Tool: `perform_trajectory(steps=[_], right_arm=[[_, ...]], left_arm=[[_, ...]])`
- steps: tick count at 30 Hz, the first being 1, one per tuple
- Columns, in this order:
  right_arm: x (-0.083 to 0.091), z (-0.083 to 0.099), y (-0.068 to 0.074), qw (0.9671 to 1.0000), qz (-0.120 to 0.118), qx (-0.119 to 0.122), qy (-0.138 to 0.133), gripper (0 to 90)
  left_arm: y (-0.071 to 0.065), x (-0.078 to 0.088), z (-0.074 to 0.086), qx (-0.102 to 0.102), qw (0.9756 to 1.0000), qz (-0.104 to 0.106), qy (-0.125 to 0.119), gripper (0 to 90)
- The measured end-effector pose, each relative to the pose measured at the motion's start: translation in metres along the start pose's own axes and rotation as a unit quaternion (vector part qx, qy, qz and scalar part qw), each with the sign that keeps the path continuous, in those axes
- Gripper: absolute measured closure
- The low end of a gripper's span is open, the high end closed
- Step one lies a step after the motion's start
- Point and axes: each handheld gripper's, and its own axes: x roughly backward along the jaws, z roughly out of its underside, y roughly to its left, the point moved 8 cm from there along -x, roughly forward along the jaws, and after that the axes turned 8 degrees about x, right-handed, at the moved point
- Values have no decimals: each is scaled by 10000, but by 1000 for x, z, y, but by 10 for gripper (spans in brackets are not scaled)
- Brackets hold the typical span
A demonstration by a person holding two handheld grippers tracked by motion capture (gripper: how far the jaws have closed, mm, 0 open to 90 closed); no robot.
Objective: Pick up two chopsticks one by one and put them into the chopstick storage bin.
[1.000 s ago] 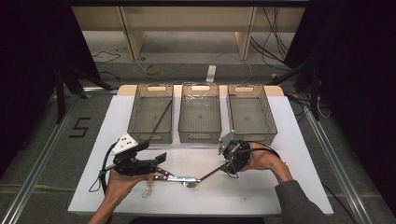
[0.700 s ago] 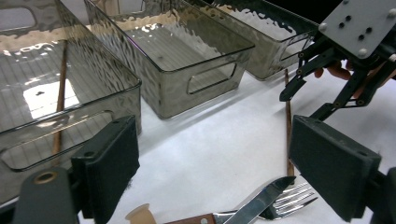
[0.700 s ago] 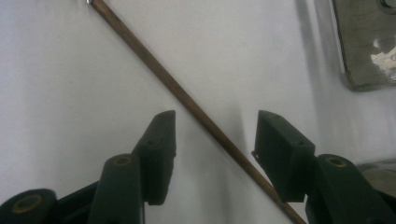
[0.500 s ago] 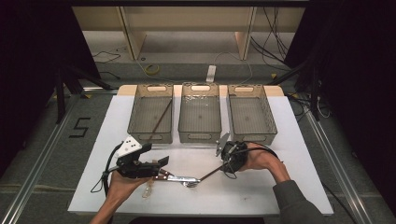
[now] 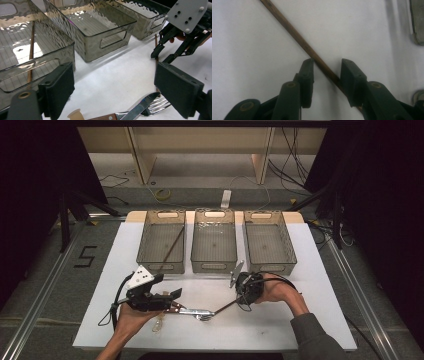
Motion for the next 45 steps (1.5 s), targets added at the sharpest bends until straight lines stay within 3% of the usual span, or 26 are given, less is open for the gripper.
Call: perform_trajectory(steps=[3, 5, 12, 28, 36, 45], right_arm=[[1, 0, 3, 10000, 9, -44, 70, 659], [1, 1, 5, 9998, 10, 134, 135, 686], [3, 3, 12, 9992, -6, 263, 310, 744], [3, 4, 17, 9978, -54, 558, 347, 834], [3, 2, 19, 9966, 36, 742, 356, 855], [11, -6, 22, 9963, 120, 826, 217, 857]], left_arm=[[-1, 0, 0, -19, 10000, 12, 1, 157], [-1, 0, 0, -22, 10000, 26, -3, 157], [-2, 0, 0, -38, 10000, 34, 14, 158], [-2, 0, 0, -42, 10000, 31, 27, 158], [-3, -2, 1, -80, 9999, 64, 82, 158], [-13, -9, 8, -298, 9986, 218, 369, 162]])
